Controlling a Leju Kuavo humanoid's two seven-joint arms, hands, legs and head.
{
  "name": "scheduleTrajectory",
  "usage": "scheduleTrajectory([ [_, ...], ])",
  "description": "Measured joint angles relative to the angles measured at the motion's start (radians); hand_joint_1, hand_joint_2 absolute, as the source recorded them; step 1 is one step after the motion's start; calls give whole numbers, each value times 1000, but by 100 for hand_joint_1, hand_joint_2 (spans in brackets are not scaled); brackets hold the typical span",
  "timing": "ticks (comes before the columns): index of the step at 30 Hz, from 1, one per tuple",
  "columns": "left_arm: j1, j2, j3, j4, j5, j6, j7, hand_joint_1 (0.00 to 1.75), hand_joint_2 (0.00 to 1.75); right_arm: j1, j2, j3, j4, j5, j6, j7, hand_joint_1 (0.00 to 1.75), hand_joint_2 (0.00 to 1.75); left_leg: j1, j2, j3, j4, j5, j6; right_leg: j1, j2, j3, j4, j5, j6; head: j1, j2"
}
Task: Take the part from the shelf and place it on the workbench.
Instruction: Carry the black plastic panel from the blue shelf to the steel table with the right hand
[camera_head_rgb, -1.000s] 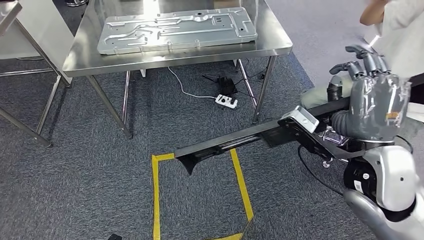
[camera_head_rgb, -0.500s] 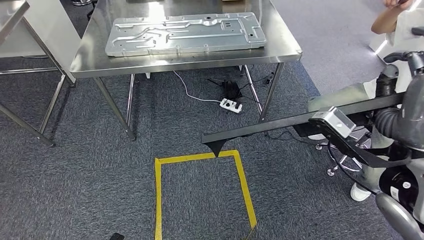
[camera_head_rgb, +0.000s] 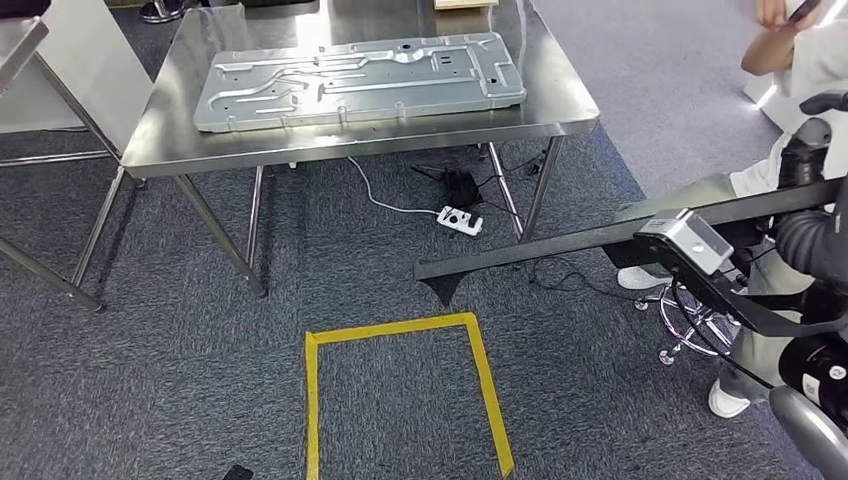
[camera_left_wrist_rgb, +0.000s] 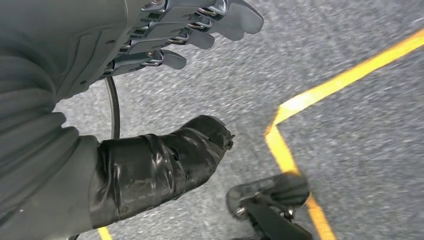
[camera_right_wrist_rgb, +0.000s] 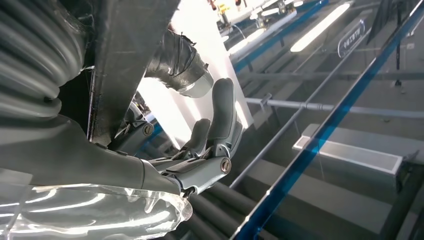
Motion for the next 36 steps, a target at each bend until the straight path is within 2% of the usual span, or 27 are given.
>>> scheduleTrajectory([
  [1, -1, 0, 0, 0, 0, 0, 0, 0, 175, 1, -1, -2, -2, -5, 0, 1, 175, 175, -4, 1, 20, -45, 14, 5, 0, 1, 7, -3, -10, 5, 1, 0],
  [2, -2, 0, 0, 0, 0, 1, 1, 0, 175, 3, -2, -6, -3, -15, -1, 1, 175, 175, -7, 1, 33, -70, 10, 10, -1, 2, 16, -4, -14, 11, 2, 0],
  [5, -3, 0, 0, 0, 0, 3, 1, 0, 175, 11, -6, -14, -5, -48, -4, 5, 175, 175, -11, -1, 68, -101, -12, 23, -6, 1, 37, 6, -14, 28, 4, 0],
  [6, -3, 0, 0, 0, 0, 4, 2, 0, 175, 12, -6, -16, -5, -52, -5, 5, 175, 175, -10, -1, 83, -107, -17, 29, -7, 0, 29, 29, -20, 32, 5, 0],
  [7, -4, 0, 0, 0, -1, 4, 2, 0, 175, 13, -6, -18, -5, -54, -7, 5, 175, 175, -9, -1, 97, -110, -24, 34, -8, 0, 9, 68, -33, 35, 7, 0],
  [10, -6, 0, 0, 0, -2, 4, 2, 0, 175, 16, -7, -22, -5, -56, -9, 5, 175, 175, -9, -2, 119, -110, -45, 41, -11, -1, -116, 234, -97, 45, 10, 0],
  [11, -5, 0, 0, 0, -3, 4, 3, 0, 175, 18, -8, -22, -4, -58, -9, 5, 175, 175, -8, -2, 129, -109, -54, 39, -13, -1, -149, 258, -106, 49, 10, 0],
  [12, -5, 0, 0, 0, -4, 5, 4, 0, 175, 20, -8, -22, -4, -58, -10, 5, 175, 175, -7, -3, 141, -107, -64, 37, -16, -1, -166, 250, -96, 54, 10, 0],
  [13, -5, 0, 0, 0, -4, 7, 5, 0, 175, 20, -8, -22, -4, -59, -10, 5, 175, 175, -4, -5, 155, -104, -76, 34, -19, -1, -168, 210, -62, 58, 10, 0],
  [15, -7, 0, 0, 0, -9, 16, 10, 0, 175, 21, -8, -22, -4, -61, -11, 5, 175, 175, -1, -9, 177, -94, -103, 23, -24, 0, -159, 100, 48, 62, 12, 0],
  [16, -10, -1, -1, 0, -13, 25, 16, 0, 175, 22, -8, -22, -3, -62, -11, 5, 175, 175, 0, -11, 181, -90, -113, 16, -23, 0, -157, 63, 87, 58, 13, 0],
  [17, -13, -1, -1, 0, -18, 37, 22, 0, 175, 25, -9, -22, -2, -64, -12, 6, 175, 175, 0, -12, 180, -87, -120, 10, -22, 1, -160, 44, 111, 50, 14, 0],
  [19, -16, -2, -2, 0, -26, 60, 35, 0, 175, 28, -12, -23, -1, -66, -13, 7, 175, 175, 0, -13, 178, -86, -125, 0, -17, 2, -161, 40, 110, 29, 15, 0],
  [21, -17, -3, -2, 0, -31, 76, 44, 0, 175, 30, -14, -23, -1, -65, -14, 7, 175, 175, 2, -11, 173, -63, -135, -10, -18, 3, -151, 33, 107, 18, 15, 0],
  [23, -19, -3, -2, 0, -34, 82, 50, 0, 175, 30, -16, -23, 0, -65, -14, 7, 175, 175, 4, -7, 126, 24, -165, -19, -18, 2, -139, 29, 102, 8, 14, 0],
  [25, -21, -4, -2, 0, -36, 83, 52, 0, 175, 31, -16, -23, 1, -65, -14, 7, 175, 175, 6, -6, 46, 145, -208, -24, -15, 1, -133, 28, 95, 2, 14, 0],
  [26, -20, -4, -2, 0, -36, 81, 53, 0, 175, 32, -16, -23, 2, -66, -14, 7, 175, 175, 6, -6, 15, 183, -217, -24, -13, 1, -129, 28, 91, 1, 14, 0],
  [27, -19, -4, -3, 0, -36, 80, 54, 0, 175, 33, -16, -23, 3, -68, -13, 7, 175, 175, 6, -6, 0, 188, -208, -22, -10, 1, -124, 28, 88, 0, 14, 0],
  [28, -19, -4, -3, 0, -36, 78, 54, 0, 175, 34, -16, -23, 4, -72, -13, 7, 175, 175, 6, -6, 3, 159, -180, -18, -8, 2, -118, 28, 84, -1, 14, 0],
  [30, -19, -4, -3, 0, -35, 75, 55, 0, 175, 35, -16, -26, 7, -85, -12, 7, 175, 175, 2, -4, 47, 33, -97, -4, -5, 2, -106, 28, 78, -1, 14, 0],
  [31, -20, -4, -3, 0, -35, 75, 56, 0, 175, 35, -17, -29, 8, -91, -12, 7, 175, 175, -2, -3, 67, -23, -74, 2, -4, 2, -102, 27, 76, 1, 15, 0],
  [33, -21, -3, -3, 0, -35, 74, 58, 0, 175, 36, -18, -36, 12, -105, -12, 7, 175, 175, -10, -1, 86, -77, -66, 12, -5, 3, -100, 24, 75, 9, 14, 0],
  [34, -22, -2, -3, 0, -36, 74, 60, 0, 175, 37, -19, -40, 14, -113, -12, 7, 175, 175, -13, -1, 86, -79, -68, 14, -5, 3, -100, 22, 75, 14, 13, 0],
  [36, -20, -2, -3, 0, -35, 74, 61, 0, 175, 41, -26, -51, 19, -130, -12, 7, 175, 175, -10, -1, 99, -96, -43, 21, -4, 3, -99, 23, 71, 26, 13, 0],
])
